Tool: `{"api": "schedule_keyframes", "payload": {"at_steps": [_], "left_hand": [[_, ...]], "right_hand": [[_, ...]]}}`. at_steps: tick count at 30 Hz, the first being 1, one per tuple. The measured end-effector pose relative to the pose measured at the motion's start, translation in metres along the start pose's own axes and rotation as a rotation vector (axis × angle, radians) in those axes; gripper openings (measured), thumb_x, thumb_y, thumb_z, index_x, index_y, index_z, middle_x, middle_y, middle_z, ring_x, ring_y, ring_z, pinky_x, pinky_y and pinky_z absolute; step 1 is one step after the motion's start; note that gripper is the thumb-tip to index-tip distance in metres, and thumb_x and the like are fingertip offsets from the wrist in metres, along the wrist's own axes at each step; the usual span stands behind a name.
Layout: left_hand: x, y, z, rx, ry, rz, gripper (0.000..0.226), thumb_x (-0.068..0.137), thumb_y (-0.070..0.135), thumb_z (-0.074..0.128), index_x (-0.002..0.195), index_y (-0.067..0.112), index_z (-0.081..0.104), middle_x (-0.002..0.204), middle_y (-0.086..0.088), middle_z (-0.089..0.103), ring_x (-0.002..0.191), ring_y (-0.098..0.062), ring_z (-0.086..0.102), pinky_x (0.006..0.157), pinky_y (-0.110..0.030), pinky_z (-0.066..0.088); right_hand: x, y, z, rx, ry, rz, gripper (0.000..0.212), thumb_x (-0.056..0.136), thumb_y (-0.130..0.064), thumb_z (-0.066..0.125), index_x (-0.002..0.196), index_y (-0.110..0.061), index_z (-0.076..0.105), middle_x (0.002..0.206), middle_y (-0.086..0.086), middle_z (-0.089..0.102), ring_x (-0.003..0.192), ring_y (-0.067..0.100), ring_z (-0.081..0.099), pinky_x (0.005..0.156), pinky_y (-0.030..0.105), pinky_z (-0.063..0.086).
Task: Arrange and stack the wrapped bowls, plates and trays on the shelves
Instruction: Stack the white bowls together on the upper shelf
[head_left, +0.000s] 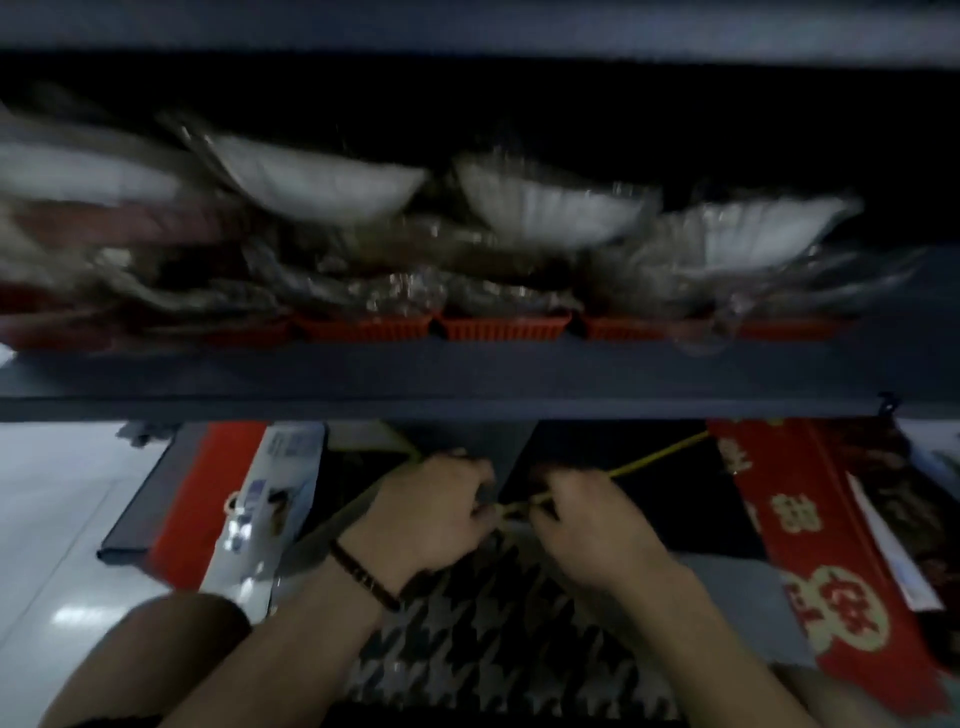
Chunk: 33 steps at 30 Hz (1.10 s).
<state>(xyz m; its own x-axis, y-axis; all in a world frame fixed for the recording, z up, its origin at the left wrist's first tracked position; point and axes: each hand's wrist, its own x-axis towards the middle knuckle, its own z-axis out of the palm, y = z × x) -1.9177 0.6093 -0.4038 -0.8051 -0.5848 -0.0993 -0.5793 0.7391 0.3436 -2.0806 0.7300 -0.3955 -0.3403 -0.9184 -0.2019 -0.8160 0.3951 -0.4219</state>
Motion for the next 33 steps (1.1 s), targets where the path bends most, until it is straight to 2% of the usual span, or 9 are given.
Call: {"api": "schedule_keyframes", "payload": {"at_steps": [3,7,9,13,17,21,27,31,33], "left_hand": [[-0.009,0.019,-0.036,-0.034,0.043,0.019,0.024,0.100,0.052,0.060,0.113,0.031,0.064,0.112,0.009,0.063,0.098,-0.014,0.065,0.082,-0.033,0.058],[-0.015,0.041,-0.088,0.040,0.115,0.088,0.034,0.103,0.055,0.058,0.131,0.035,0.063,0.138,0.011,0.058,0.132,-0.015,0.056,0.101,-0.035,0.053],[-0.015,0.049,-0.109,0.007,0.148,0.105,0.033,0.103,0.056,0.057,0.131,0.039,0.062,0.140,0.015,0.058,0.139,-0.010,0.050,0.105,-0.034,0.051],[-0.010,0.072,-0.133,0.001,0.190,0.124,0.029,0.101,0.058,0.059,0.125,0.043,0.063,0.122,0.021,0.058,0.113,-0.004,0.059,0.097,-0.032,0.056],[0.014,0.098,-0.141,-0.010,0.176,0.157,0.035,0.101,0.059,0.059,0.132,0.042,0.060,0.128,0.019,0.055,0.119,-0.006,0.056,0.100,-0.030,0.051],[0.052,0.133,-0.146,-0.005,0.219,0.194,0.037,0.100,0.058,0.059,0.134,0.044,0.056,0.130,0.019,0.054,0.122,-0.006,0.055,0.103,-0.034,0.052],[0.121,0.196,-0.140,-0.099,0.232,0.222,0.043,0.100,0.051,0.064,0.138,0.038,0.049,0.122,0.010,0.066,0.109,-0.013,0.065,0.096,-0.037,0.057],[0.181,0.219,-0.125,-0.189,0.302,0.180,0.059,0.100,0.038,0.068,0.151,0.029,0.039,0.133,0.001,0.064,0.122,-0.023,0.062,0.103,-0.034,0.050],[0.204,0.227,-0.121,-0.172,0.421,0.143,0.065,0.097,0.031,0.069,0.153,0.030,0.035,0.135,-0.004,0.060,0.126,-0.028,0.059,0.103,-0.040,0.051]], "right_hand": [[-0.027,-0.015,-0.033,-0.001,0.101,-0.054,0.026,0.097,-0.043,0.058,0.120,-0.032,0.062,0.116,-0.003,0.065,0.110,0.019,0.064,0.093,0.035,0.054],[-0.048,-0.026,-0.085,0.028,0.182,-0.104,0.034,0.098,-0.048,0.064,0.130,-0.040,0.060,0.127,-0.013,0.063,0.120,0.011,0.058,0.101,0.031,0.051],[-0.056,-0.028,-0.108,0.025,0.259,-0.117,0.040,0.098,-0.054,0.063,0.134,-0.038,0.060,0.130,-0.016,0.061,0.123,0.008,0.056,0.102,0.028,0.049],[-0.061,-0.018,-0.143,0.045,0.477,-0.121,0.038,0.098,-0.054,0.064,0.129,-0.032,0.067,0.123,-0.014,0.066,0.116,0.008,0.060,0.095,0.027,0.049],[-0.045,0.007,-0.178,0.097,0.566,-0.081,0.019,0.100,-0.046,0.064,0.113,-0.032,0.067,0.105,-0.016,0.066,0.100,0.008,0.062,0.085,0.030,0.052],[-0.019,0.046,-0.202,0.165,0.695,-0.018,0.003,0.098,-0.035,0.068,0.099,-0.032,0.068,0.088,-0.016,0.070,0.083,0.000,0.064,0.069,0.020,0.050],[0.010,0.114,-0.211,0.325,0.720,0.111,0.048,0.097,-0.022,0.073,0.142,-0.028,0.056,0.104,-0.012,0.069,0.083,-0.007,0.059,0.060,0.005,0.044],[0.019,0.137,-0.205,0.469,0.786,0.178,0.044,0.097,-0.029,0.074,0.136,-0.033,0.055,0.110,-0.011,0.071,0.085,-0.004,0.060,0.064,0.005,0.041],[0.025,0.143,-0.198,0.518,0.782,0.182,0.043,0.095,-0.030,0.077,0.133,-0.035,0.057,0.110,-0.012,0.073,0.099,0.012,0.070,0.077,0.020,0.051]]}}
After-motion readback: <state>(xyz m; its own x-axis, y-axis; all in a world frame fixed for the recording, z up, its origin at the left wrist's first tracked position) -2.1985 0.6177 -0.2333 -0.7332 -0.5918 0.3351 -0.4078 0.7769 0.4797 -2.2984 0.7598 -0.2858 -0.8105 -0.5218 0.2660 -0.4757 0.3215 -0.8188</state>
